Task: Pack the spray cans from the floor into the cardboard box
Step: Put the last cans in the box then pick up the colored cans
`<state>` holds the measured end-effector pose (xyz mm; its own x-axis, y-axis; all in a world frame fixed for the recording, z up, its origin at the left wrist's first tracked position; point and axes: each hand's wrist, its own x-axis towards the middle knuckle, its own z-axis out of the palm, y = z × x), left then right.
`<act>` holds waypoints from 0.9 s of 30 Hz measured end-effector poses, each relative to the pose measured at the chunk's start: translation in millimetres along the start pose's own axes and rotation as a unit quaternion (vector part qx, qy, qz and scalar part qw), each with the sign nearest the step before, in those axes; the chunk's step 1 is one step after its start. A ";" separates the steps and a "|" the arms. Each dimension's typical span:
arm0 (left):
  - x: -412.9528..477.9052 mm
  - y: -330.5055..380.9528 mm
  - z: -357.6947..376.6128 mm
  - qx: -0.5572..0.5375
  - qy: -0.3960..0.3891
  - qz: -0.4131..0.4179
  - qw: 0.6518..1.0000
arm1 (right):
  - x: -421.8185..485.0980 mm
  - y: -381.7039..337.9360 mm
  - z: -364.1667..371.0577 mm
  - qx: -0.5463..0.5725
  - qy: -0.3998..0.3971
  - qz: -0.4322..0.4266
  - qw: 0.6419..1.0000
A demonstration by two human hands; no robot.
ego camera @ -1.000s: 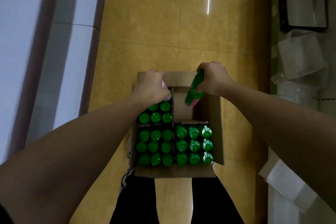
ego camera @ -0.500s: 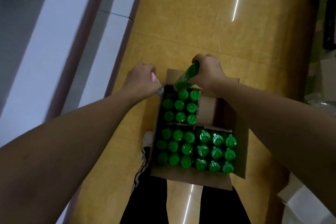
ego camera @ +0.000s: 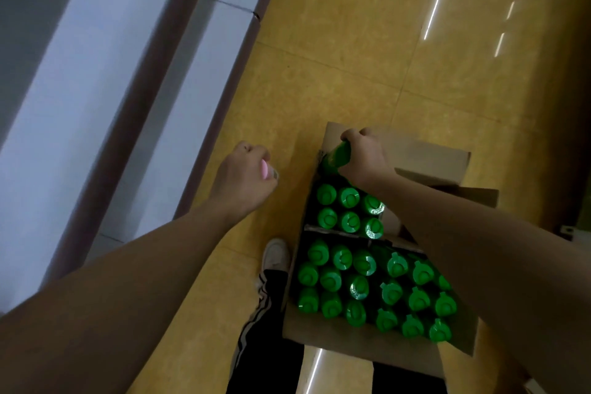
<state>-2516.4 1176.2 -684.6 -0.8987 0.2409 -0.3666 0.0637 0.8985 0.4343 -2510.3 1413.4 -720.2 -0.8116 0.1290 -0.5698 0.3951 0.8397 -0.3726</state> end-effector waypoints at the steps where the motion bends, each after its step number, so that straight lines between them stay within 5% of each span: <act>1: 2.2 -7.1 9.3 -0.001 0.000 -0.003 1.000 | 7.0 2.0 10.0 -0.004 -0.002 0.002 1.000; 13: 8.1 -76.5 116.7 -0.024 -0.028 -0.014 0.999 | 56.5 35.3 127.5 -0.111 0.027 0.019 0.993; 20: -8.5 -87.4 124.2 -0.036 -0.024 -0.022 0.999 | 64.7 41.9 145.9 -0.008 0.028 0.088 0.996; 27: -23.0 -56.8 81.7 -0.064 0.062 0.004 0.996 | 8.5 15.7 130.6 -0.073 0.063 -0.052 0.994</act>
<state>-2463.9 1149.6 -768.1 -0.9452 0.1937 -0.2627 0.0222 0.8411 0.5404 -2454.8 1358.8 -826.5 -0.8955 0.0954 -0.4346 0.2477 0.9183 -0.3089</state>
